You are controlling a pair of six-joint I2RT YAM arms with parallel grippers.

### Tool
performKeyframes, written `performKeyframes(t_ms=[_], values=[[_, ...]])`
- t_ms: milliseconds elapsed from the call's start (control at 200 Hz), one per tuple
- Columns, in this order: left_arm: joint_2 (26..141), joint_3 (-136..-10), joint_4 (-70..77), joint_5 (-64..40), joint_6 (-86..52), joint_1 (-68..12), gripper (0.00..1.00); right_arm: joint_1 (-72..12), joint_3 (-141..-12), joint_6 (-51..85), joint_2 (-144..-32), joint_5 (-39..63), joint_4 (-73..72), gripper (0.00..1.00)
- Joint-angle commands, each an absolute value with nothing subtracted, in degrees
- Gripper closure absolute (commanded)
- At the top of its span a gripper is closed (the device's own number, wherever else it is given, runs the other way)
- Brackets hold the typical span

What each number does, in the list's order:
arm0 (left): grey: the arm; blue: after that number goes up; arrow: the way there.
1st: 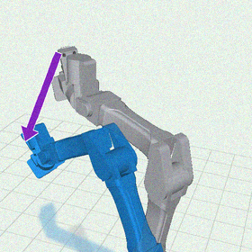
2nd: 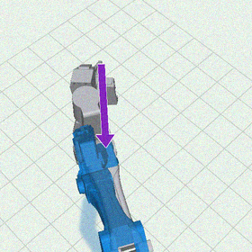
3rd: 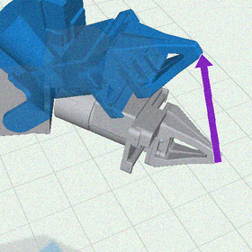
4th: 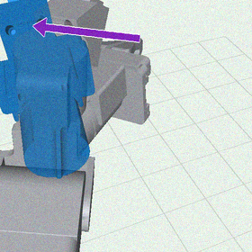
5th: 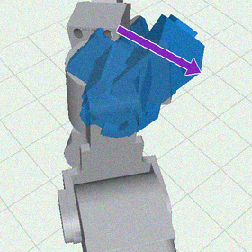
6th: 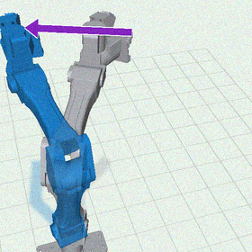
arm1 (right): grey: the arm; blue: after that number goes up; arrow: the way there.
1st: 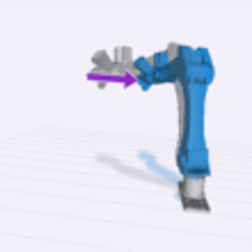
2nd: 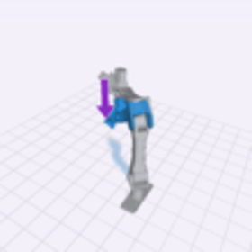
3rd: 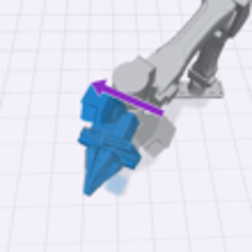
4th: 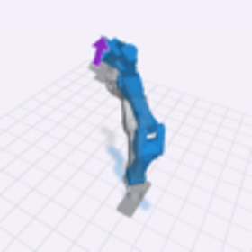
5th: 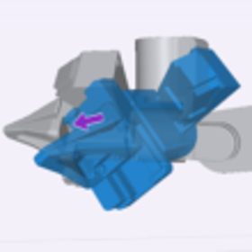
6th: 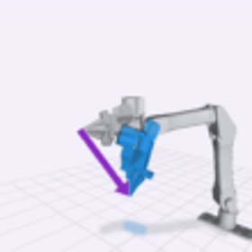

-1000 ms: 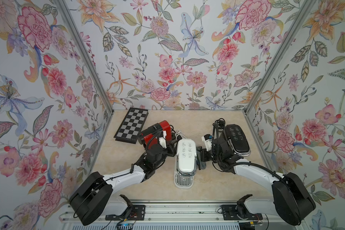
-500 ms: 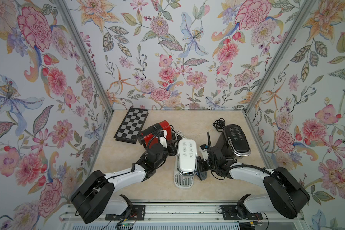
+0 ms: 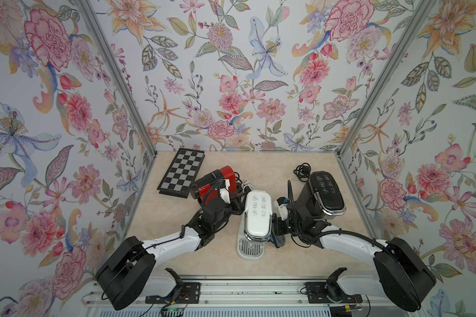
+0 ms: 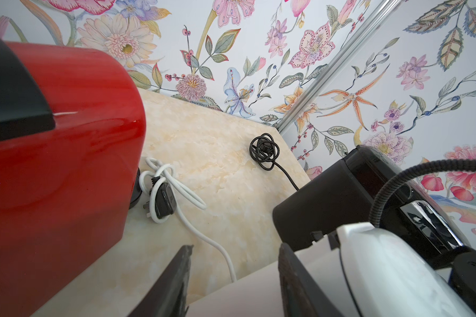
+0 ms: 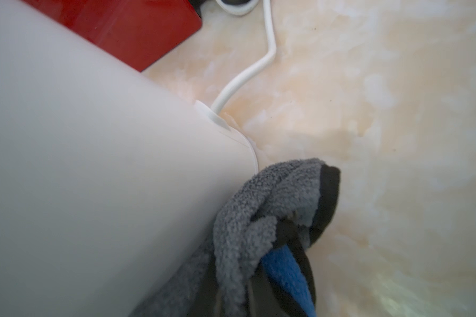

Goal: Wipe the surface of a coffee machine
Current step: Wipe the dirt from the surface of the coffee machine.

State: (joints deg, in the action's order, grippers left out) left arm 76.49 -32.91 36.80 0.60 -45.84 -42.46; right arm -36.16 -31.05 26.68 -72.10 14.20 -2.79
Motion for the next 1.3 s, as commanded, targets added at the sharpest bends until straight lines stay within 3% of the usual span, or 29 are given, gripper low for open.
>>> performKeyframes(t_ms=[0, 375, 951, 1296], values=[[76.1, -31.9, 31.3, -0.7, -44.0, -44.7, 0.47, -35.5, -35.4, 28.5, -66.5, 19.9, -6.3, 0.97], [69.0, -28.4, 26.1, 4.8, -42.9, -44.6, 0.45, -35.1, -39.8, 28.5, -60.4, 19.1, -3.8, 0.94], [71.5, -26.7, 29.8, 1.0, -44.7, -44.6, 0.45, -36.1, -31.0, 29.9, -81.8, 20.9, -19.5, 0.95], [68.5, -25.1, 26.8, 2.7, -44.7, -44.6, 0.45, -30.4, -41.1, 25.3, -84.1, 29.1, -13.8, 0.95]])
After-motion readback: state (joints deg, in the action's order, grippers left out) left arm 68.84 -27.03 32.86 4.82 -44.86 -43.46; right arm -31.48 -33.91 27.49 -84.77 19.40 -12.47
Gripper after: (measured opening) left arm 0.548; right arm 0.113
